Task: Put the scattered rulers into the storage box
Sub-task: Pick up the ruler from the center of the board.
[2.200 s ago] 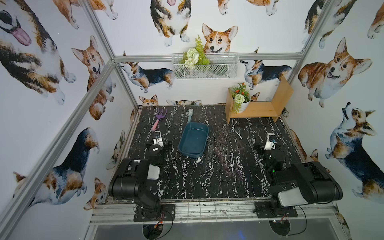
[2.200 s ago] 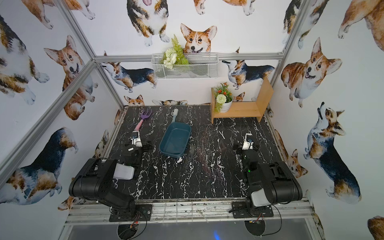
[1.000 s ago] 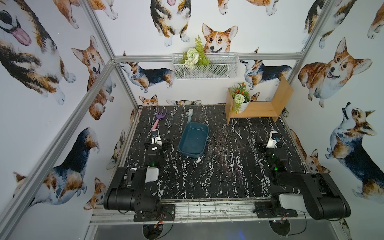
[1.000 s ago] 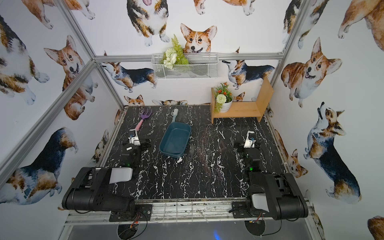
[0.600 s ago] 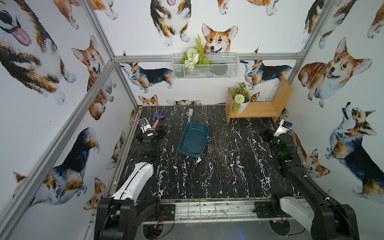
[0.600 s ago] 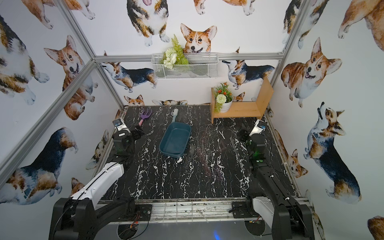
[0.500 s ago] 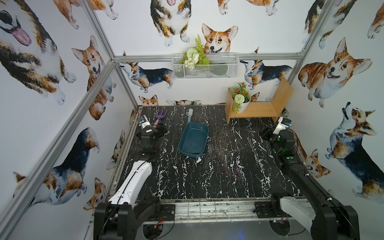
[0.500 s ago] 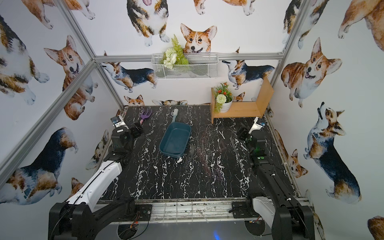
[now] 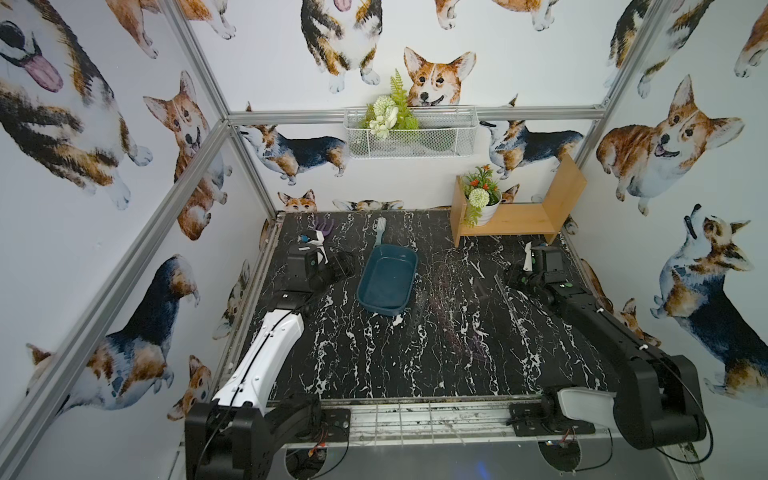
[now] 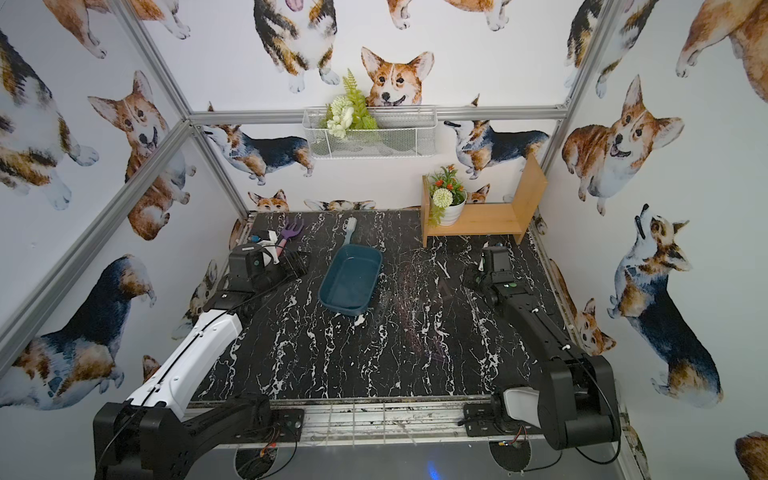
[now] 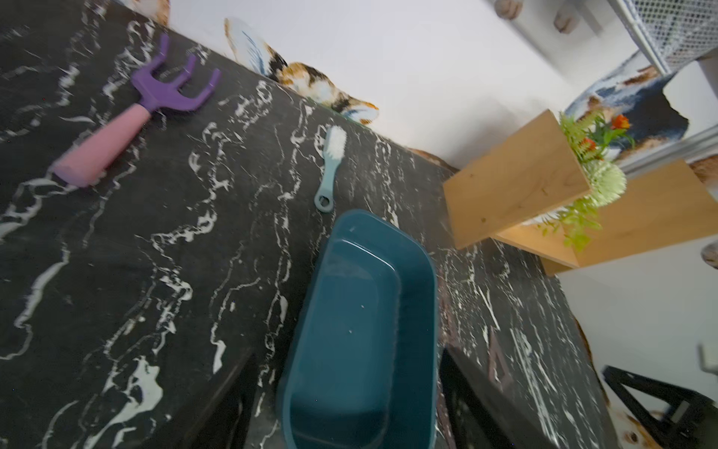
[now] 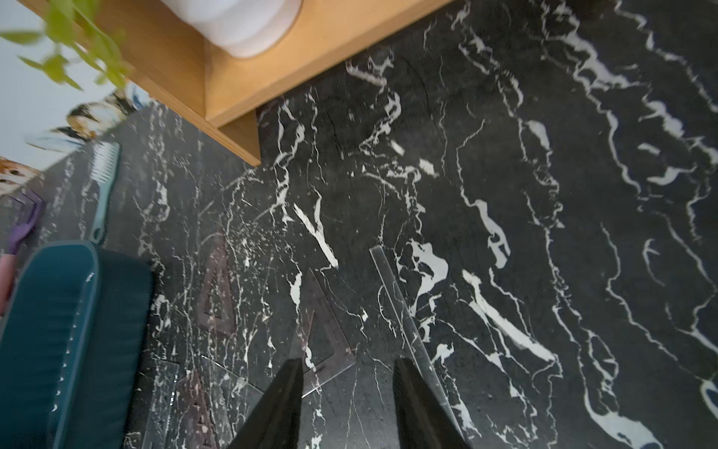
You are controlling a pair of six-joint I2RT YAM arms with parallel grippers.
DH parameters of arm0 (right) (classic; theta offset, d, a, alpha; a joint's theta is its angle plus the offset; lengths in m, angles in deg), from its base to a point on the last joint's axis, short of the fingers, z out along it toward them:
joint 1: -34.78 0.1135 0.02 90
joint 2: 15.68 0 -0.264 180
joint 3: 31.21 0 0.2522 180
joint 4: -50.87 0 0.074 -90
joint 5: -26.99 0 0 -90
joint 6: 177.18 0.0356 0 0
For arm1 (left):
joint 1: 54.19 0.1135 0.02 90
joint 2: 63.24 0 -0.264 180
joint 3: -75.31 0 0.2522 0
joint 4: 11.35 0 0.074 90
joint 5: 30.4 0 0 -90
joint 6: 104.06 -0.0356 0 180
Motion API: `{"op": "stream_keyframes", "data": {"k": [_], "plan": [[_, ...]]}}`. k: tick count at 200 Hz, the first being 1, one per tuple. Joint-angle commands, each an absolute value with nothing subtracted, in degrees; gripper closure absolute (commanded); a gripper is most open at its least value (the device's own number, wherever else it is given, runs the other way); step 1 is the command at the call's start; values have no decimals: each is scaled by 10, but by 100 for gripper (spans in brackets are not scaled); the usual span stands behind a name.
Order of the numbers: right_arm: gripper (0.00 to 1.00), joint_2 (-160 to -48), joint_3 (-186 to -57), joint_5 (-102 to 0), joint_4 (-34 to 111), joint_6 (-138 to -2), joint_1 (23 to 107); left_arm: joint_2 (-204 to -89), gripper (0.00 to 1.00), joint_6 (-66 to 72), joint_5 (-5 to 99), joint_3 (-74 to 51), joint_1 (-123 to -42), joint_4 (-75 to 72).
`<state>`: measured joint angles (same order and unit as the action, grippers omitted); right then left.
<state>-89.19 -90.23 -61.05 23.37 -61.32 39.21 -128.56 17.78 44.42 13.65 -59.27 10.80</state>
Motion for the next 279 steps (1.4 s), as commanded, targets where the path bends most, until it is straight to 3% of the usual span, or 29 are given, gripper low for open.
{"op": "stream_keyframes", "data": {"k": [1, 36, 149, 279], "plan": [[53, -921, -910, -636, 180, -635, 400, -1293, 21, 198, 378, 129, -604, 122], [49, -957, -910, -668, 159, -652, 410, -1301, 21, 197, 387, 115, -663, 138], [65, -1003, -887, -675, 169, -664, 409, -1348, 21, 250, 404, 98, -844, 86], [64, -1029, -882, -696, 183, -665, 410, -1381, 22, 270, 411, 88, -892, 62]]}}
